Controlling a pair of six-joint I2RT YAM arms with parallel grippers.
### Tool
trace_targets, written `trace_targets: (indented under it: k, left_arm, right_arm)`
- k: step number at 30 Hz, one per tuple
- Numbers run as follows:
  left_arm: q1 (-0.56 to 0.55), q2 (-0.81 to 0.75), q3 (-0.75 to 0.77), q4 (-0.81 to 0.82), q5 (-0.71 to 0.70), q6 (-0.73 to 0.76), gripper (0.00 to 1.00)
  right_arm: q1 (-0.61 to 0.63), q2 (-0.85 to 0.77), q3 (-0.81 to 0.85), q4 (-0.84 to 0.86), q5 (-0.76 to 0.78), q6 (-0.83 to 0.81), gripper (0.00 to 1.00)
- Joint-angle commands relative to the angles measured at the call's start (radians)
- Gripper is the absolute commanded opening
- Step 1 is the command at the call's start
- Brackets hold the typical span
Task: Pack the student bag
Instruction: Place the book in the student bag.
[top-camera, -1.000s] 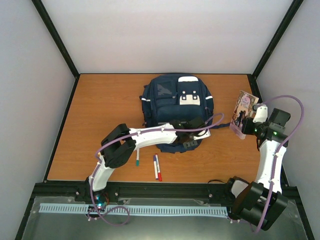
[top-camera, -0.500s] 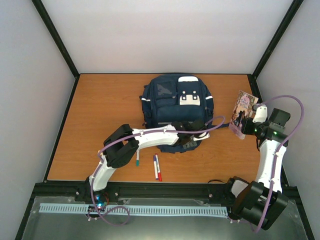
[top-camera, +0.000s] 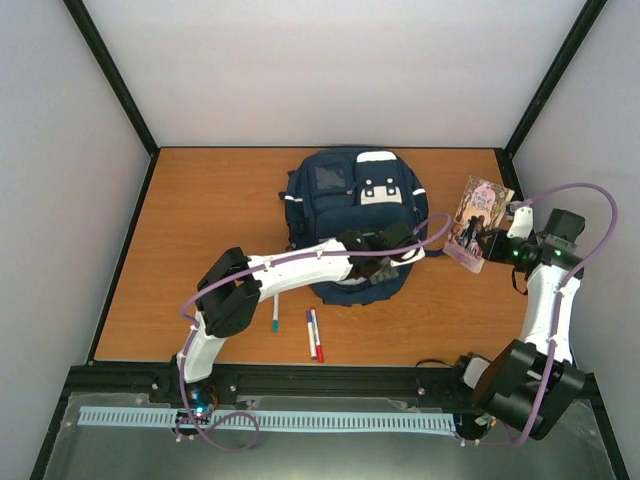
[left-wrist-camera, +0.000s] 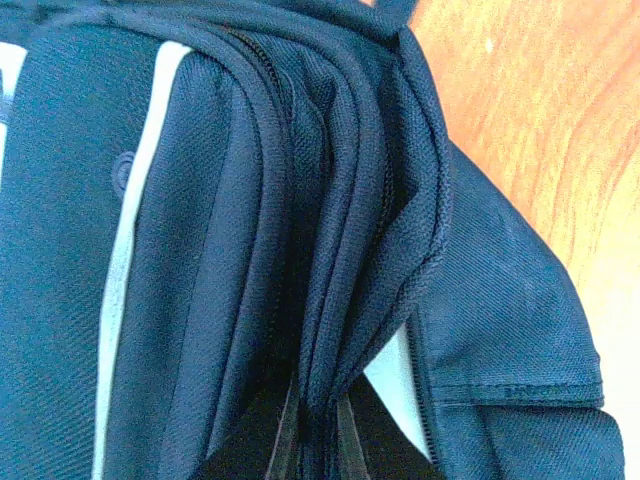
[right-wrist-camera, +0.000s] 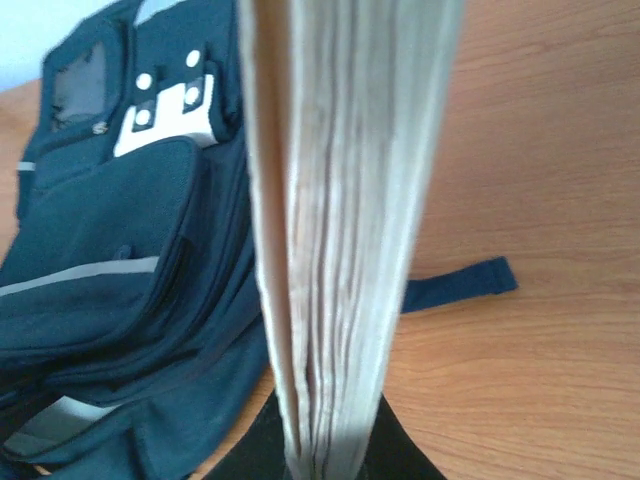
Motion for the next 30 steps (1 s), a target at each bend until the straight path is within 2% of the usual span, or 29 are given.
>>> trace_targets:
  k: [1, 5, 10, 12, 17, 22, 26, 30]
  left_arm:
    - [0.034, -0.076, 0.140, -0.017, -0.018, 0.020, 0.01]
    - [0.077, -0.062, 0.274, -0.071, 0.011, 0.025, 0.01]
    - [0.124, -0.023, 0.392, -0.095, 0.029, 0.030, 0.01]
    - [0.137, -0.009, 0.431, -0.103, 0.030, 0.030, 0.01]
    - [0.162, -0.007, 0.454, -0.088, 0.058, 0.021, 0.01]
    - [0.174, 0.014, 0.486, -0.092, 0.084, 0.020, 0.01]
    - [0.173, 0.045, 0.531, -0.120, 0.077, 0.020, 0.01]
    - [0.176, 0.045, 0.526, -0.111, 0.081, 0.006, 0.01]
  right_arm:
    - [-0.032, 0.032, 0.064, -0.054, -0.189, 0.020, 0.03]
    - [-0.043, 0.063, 0.133, -0.157, -0.327, 0.029, 0.03]
    - [-0.041, 0.138, 0.219, -0.253, -0.481, 0.120, 0.03]
    - [-0.040, 0.176, 0.239, -0.344, -0.511, 0.099, 0.03]
    - [-0.039, 0.246, 0.254, -0.514, -0.500, 0.004, 0.03]
    - [-0.017, 0.254, 0.220, -0.613, -0.474, 0.015, 0.03]
    - [0.022, 0.251, 0.201, -0.690, -0.373, 0.021, 0.03]
    - [0.077, 0.260, 0.181, -0.717, -0.328, 0.092, 0.03]
